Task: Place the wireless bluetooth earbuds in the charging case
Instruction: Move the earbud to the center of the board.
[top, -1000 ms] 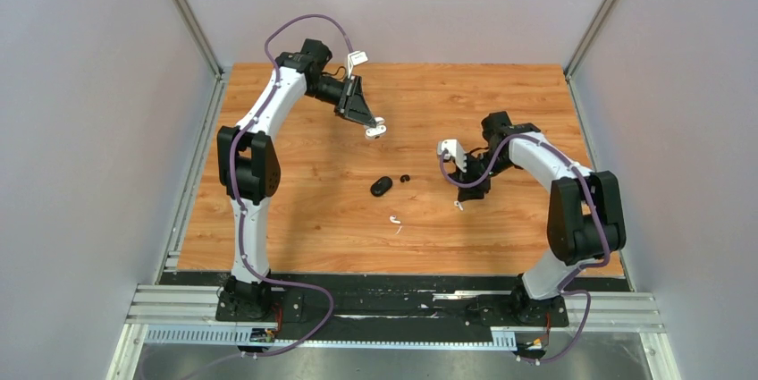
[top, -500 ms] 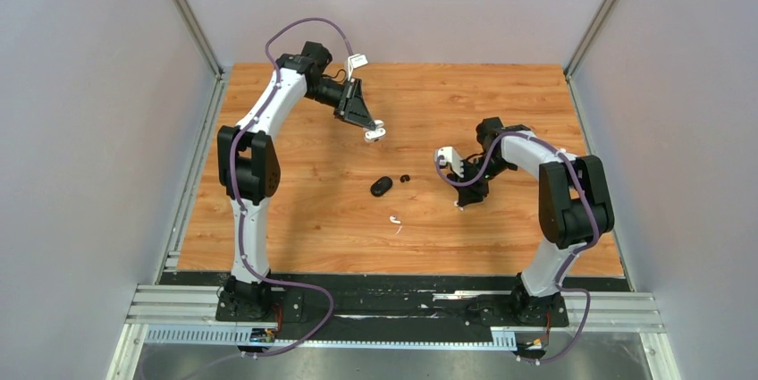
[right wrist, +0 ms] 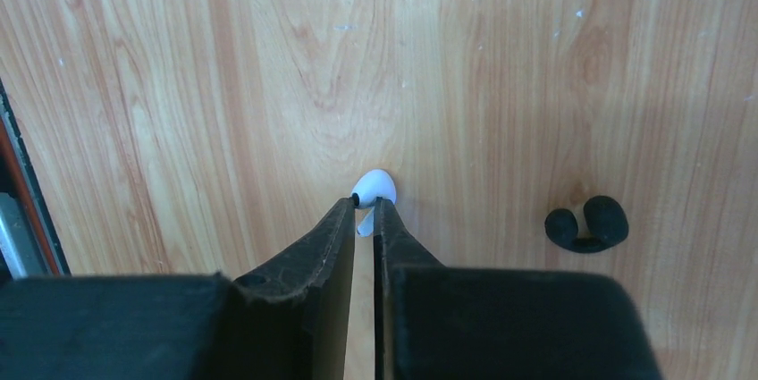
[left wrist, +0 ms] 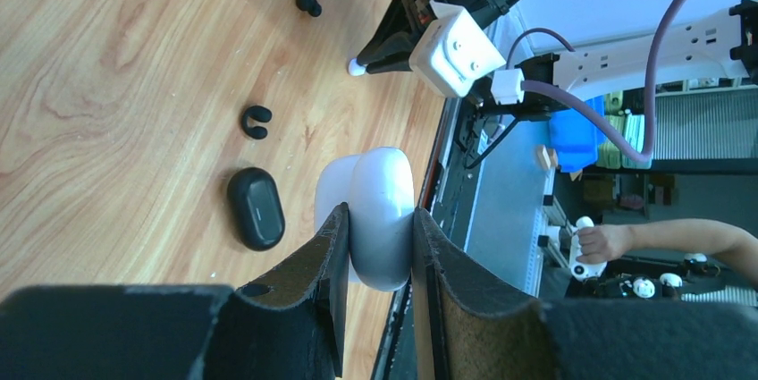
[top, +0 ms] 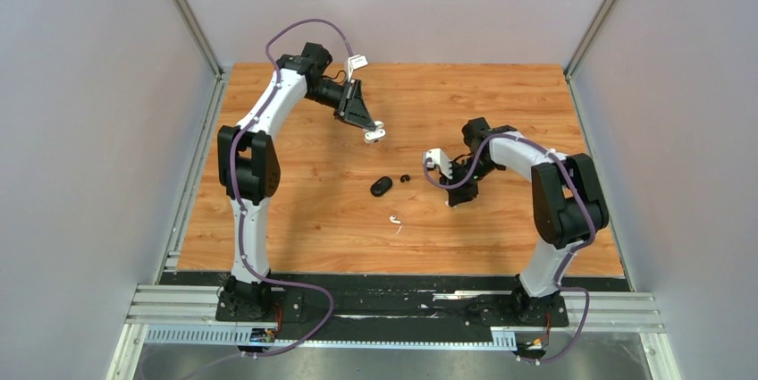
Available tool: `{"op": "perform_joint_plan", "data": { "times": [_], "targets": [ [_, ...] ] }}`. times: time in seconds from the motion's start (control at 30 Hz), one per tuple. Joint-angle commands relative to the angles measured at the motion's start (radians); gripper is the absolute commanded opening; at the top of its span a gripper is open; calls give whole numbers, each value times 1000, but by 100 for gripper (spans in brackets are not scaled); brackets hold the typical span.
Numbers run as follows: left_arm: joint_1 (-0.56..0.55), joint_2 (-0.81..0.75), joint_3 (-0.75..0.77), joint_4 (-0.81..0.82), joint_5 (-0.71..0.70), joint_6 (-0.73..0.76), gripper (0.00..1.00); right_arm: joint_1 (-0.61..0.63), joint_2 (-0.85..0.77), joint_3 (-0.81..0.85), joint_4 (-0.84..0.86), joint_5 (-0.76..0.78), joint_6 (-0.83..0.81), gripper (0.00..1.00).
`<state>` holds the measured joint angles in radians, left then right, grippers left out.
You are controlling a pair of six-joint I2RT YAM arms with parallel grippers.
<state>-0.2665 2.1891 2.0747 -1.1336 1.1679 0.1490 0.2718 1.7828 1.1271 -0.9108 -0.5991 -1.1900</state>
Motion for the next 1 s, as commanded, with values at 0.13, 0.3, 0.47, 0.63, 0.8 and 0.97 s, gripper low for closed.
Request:
{"op": "perform_joint_plan", "data": {
  "times": [0.13, 0.3, 0.47, 0.63, 0.8, 0.97],
  "targets": [
    [1, -60, -8, 17, 20, 24, 0, 117, 3, 15, 149, 107, 177, 8],
    [1, -61, -11, 20, 20, 23, 0, 170, -6, 3, 200, 139, 242, 6],
    [1, -66, -17, 24, 19, 19, 0, 173, -8, 14, 213, 166, 267, 6],
    [4, -73, -17, 3, 9, 36, 0, 129, 2, 157, 0, 71, 214, 10],
    [7, -71, -16, -12, 14, 48, 0, 106, -19, 227, -78, -17, 115, 13],
    [7, -73, -15, -8, 12, 44, 0, 110, 47, 254, -66, -47, 34, 15]
  ]
}}
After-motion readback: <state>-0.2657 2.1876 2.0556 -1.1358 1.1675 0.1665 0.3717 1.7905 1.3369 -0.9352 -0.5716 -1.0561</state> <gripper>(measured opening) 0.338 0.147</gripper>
